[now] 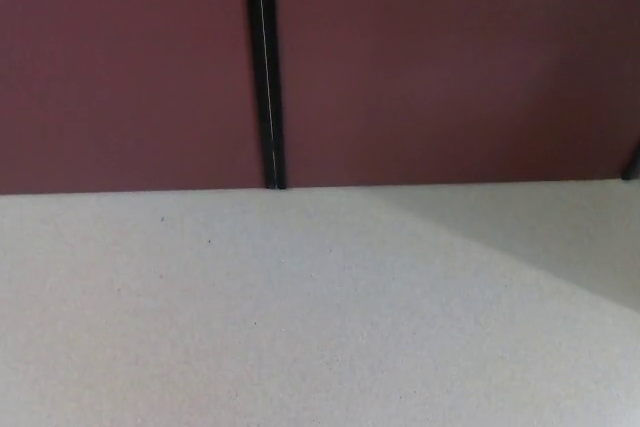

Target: The robot walks towards the door handle and put its right hand on it and twist the handle

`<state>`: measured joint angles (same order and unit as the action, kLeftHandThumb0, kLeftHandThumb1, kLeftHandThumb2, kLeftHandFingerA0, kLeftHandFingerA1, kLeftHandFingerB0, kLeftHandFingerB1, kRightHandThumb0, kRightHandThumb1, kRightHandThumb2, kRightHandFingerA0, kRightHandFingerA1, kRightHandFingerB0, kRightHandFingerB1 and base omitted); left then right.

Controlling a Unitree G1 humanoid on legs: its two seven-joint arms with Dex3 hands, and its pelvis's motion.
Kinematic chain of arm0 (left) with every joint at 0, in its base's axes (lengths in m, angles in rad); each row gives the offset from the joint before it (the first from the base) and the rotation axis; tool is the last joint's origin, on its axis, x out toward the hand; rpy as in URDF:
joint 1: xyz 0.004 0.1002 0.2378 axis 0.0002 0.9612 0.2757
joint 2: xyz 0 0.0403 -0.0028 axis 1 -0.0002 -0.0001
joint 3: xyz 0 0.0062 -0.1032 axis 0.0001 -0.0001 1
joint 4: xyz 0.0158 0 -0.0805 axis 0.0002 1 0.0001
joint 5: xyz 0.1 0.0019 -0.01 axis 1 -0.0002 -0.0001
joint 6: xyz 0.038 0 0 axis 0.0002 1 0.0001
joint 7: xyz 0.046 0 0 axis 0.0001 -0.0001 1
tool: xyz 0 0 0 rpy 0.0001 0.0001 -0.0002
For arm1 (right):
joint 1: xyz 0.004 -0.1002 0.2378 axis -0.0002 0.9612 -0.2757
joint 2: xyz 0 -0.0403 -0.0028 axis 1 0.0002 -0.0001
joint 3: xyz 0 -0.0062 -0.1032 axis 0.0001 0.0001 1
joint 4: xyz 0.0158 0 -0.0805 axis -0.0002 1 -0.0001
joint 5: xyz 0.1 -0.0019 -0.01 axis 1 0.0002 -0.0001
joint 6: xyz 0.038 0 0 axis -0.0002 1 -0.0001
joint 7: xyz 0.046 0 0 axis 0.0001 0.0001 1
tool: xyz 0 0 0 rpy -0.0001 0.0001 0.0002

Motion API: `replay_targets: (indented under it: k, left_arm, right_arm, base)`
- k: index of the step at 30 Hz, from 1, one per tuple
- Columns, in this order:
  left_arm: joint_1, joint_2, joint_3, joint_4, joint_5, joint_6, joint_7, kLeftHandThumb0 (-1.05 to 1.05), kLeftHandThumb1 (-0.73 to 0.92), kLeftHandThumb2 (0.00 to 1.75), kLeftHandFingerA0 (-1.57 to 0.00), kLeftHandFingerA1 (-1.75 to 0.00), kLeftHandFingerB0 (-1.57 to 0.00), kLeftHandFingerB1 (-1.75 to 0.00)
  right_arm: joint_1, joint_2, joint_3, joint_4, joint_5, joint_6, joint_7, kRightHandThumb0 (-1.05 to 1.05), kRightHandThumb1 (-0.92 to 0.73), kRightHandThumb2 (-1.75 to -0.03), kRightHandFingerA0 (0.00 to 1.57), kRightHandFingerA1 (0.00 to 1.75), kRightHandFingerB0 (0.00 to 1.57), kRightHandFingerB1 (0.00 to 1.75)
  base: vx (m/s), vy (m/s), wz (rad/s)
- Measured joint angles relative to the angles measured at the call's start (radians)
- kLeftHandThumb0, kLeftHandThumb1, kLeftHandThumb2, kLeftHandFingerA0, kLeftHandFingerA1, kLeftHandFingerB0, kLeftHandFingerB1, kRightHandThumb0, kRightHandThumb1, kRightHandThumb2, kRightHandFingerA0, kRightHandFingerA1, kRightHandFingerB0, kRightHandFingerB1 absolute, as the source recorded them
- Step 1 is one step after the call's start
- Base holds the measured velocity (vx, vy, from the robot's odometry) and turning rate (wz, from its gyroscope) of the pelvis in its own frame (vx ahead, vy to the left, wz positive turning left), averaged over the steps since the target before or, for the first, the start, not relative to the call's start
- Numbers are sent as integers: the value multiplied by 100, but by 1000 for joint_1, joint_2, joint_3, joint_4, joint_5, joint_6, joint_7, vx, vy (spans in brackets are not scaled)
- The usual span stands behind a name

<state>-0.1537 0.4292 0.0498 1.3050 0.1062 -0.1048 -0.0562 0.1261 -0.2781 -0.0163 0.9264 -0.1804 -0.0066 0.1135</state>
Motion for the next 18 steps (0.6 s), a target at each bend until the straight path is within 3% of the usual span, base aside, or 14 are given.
replay_targets:
  k: [2, 4, 5, 7, 8, 12, 13, 16, 18]
  left_arm:
    - [-4, 2, -1, 11, 2, -1, 6, -33, 59, 58, -63, -44, -46, -39]
    - [-12, 2, 0, 11, 2, -3, 9, -33, 59, 58, -63, -44, -46, -39]
    - [-15, 2, 0, 11, 2, -4, 10, -31, 58, 57, -57, -43, -39, -37]
    - [-14, 2, 0, 11, 2, -6, 15, -31, 58, 57, -57, -43, -39, -37]
    - [-11, 2, 0, 12, 2, -7, 20, -31, 56, 57, -54, -42, -36, -35]
    - [-6, 2, 0, 14, 2, -8, 28, -31, 56, 57, -54, -42, -36, -35]
    - [-6, 2, 0, 14, 2, -8, 30, -32, 54, 56, -48, -40, -35, -35]
    - [-2, 8, -5, 15, 5, -12, 39, -32, 54, 56, -48, -40, -35, -35]
    - [1, 18, -7, 18, 9, -15, 45, -32, 53, 56, -46, -40, -35, -34]
  right_arm:
    - [13, -5, 7, -44, -2, 21, 4, -23, -65, -59, 59, 42, 43, 37]
    - [-31, -15, 7, 33, -4, 25, -1, -23, -65, -59, 59, 42, 43, 37]
    - [-58, -19, 7, 86, -5, 25, -6, -23, -59, -57, 71, 46, 50, 38]
    - [-96, -19, 3, 168, -6, 22, -26, -23, -59, -57, 71, 46, 50, 38]
    - [-109, -19, -2, 206, -6, 19, -45, -25, -55, -57, 47, 39, 48, 37]
    - [-136, -23, -42, 274, -1, 18, -114, -25, -55, -57, 47, 39, 48, 37]
    - [-143, -25, -51, 286, 0, 18, -131, -29, -56, -57, 48, 39, 33, 33]
    - [-167, -43, -106, 331, 13, 16, -183, -29, -56, -57, 48, 39, 33, 33]
    - [-174, -69, -139, 352, 23, 15, -215, -30, -54, -57, 40, 38, 37, 35]
  base:
    - [-32, 6, -5]
    - [0, 0, 0]
    - [0, 0, 0]
    - [0, 0, 0]
    - [0, 0, 0]
    - [0, 0, 0]
    - [0, 0, 0]
    - [0, 0, 0]
    - [0, 0, 0]
